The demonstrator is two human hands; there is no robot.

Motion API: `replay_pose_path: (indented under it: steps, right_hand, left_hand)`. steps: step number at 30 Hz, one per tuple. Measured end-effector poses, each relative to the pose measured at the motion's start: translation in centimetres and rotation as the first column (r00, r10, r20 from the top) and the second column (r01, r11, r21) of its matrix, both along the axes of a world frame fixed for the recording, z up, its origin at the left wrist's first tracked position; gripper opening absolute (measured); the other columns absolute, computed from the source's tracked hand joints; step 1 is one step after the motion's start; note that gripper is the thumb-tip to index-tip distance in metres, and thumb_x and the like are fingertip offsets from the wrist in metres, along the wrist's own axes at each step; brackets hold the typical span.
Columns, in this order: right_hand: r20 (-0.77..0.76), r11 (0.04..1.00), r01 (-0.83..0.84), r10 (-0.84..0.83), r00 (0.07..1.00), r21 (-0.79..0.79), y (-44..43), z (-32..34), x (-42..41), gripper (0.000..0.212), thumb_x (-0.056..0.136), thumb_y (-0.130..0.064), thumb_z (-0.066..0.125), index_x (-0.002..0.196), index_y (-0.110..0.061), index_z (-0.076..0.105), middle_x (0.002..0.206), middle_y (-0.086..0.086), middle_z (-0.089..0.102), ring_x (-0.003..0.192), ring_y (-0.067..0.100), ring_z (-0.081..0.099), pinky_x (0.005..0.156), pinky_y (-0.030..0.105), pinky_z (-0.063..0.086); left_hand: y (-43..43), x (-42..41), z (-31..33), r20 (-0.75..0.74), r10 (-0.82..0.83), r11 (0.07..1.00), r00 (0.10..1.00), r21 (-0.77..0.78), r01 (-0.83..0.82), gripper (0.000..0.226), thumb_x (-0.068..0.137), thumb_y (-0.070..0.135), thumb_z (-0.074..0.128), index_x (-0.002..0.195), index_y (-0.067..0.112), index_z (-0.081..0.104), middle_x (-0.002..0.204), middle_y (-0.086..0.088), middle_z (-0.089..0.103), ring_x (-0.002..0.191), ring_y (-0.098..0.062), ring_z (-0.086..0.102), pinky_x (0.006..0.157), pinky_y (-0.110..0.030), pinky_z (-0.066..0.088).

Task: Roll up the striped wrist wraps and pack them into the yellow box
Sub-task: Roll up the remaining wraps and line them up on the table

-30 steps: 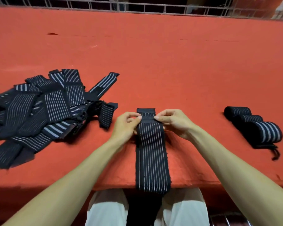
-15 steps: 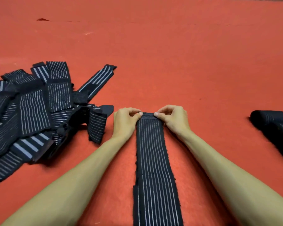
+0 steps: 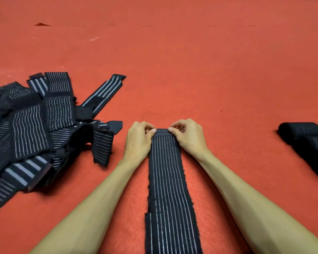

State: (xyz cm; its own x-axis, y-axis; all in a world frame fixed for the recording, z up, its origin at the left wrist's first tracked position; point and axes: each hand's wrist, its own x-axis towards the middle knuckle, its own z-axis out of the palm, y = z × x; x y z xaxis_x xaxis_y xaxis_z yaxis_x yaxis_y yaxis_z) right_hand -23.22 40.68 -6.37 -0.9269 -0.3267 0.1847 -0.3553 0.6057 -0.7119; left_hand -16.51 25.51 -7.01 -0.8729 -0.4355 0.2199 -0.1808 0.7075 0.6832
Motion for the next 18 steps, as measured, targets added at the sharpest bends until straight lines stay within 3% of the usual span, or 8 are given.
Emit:
replay_pose_path:
  steps: [4,7,10,14,16,18]
  right_hand:
    - [0.051,0.998,-0.056,0.055,0.997,0.019,0.3,0.6,0.4,0.013,0.082,-0.028,0.076,0.082,-0.026,0.063,0.086,-0.005,0.057,0.071,0.006,0.051,0.069,0.022,0.036]
    - [0.105,0.994,-0.058,0.068,0.992,-0.093,0.7,1.8,1.7,0.015,0.082,-0.019,0.075,0.079,-0.023,0.061,0.074,-0.009,0.062,0.068,0.002,0.055,0.06,0.01,0.037]
    - [0.066,0.982,-0.082,0.094,0.993,-0.167,1.8,3.4,3.4,0.013,0.083,-0.014,0.073,0.08,-0.02,0.063,0.073,-0.005,0.064,0.067,0.005,0.057,0.062,0.01,0.041]
    - [-0.024,0.963,-0.176,0.175,0.984,-0.204,3.8,7.4,5.8,0.018,0.081,-0.011,0.073,0.076,-0.024,0.062,0.073,-0.001,0.067,0.067,0.007,0.059,0.067,0.02,0.046]
    - [-0.059,0.953,-0.233,0.226,0.972,-0.195,4.5,9.6,7.2,0.019,0.08,-0.01,0.074,0.076,-0.024,0.061,0.068,-0.006,0.063,0.059,-0.001,0.053,0.062,0.017,0.043]
    - [-0.082,0.943,-0.288,0.278,0.957,-0.167,5.3,11.9,8.6,0.019,0.08,-0.012,0.076,0.077,-0.025,0.062,0.066,-0.011,0.061,0.057,-0.003,0.051,0.061,0.016,0.041]
  left_hand:
    - [0.6,0.7,0.7,0.051,-0.036,0.999,0.998,0.025,0.035,0.012,0.095,0.021,0.058,0.103,0.014,0.061,0.102,0.001,0.05,0.095,-0.014,0.051,0.083,-0.022,0.034]
    - [1.1,2.1,2.3,0.001,-0.116,0.987,0.993,0.114,0.115,0.015,0.095,0.015,0.057,0.109,0.013,0.055,0.093,0.003,0.053,0.089,-0.019,0.054,0.076,-0.023,0.033]
    - [1.4,4.3,4.5,-0.051,-0.226,0.971,0.973,0.069,0.229,0.021,0.096,0.019,0.056,0.116,0.016,0.056,0.089,0.009,0.052,0.083,-0.01,0.05,0.075,-0.02,0.032]
    - [2.2,7.9,8.7,-0.096,-0.362,0.931,0.927,-0.078,0.355,0.017,0.094,0.021,0.06,0.108,0.013,0.063,0.094,0.005,0.06,0.086,-0.008,0.053,0.075,-0.016,0.035]
    - [2.6,9.5,10.5,-0.084,-0.365,0.931,0.927,-0.035,0.363,0.011,0.096,0.024,0.059,0.103,0.016,0.059,0.084,0.01,0.06,0.077,-0.007,0.054,0.071,-0.016,0.039]
    - [3.0,11.3,12.0,-0.062,-0.372,0.927,0.926,0.033,0.374,0.007,0.096,0.026,0.058,0.1,0.021,0.057,0.078,0.006,0.062,0.073,-0.011,0.058,0.074,-0.026,0.049]
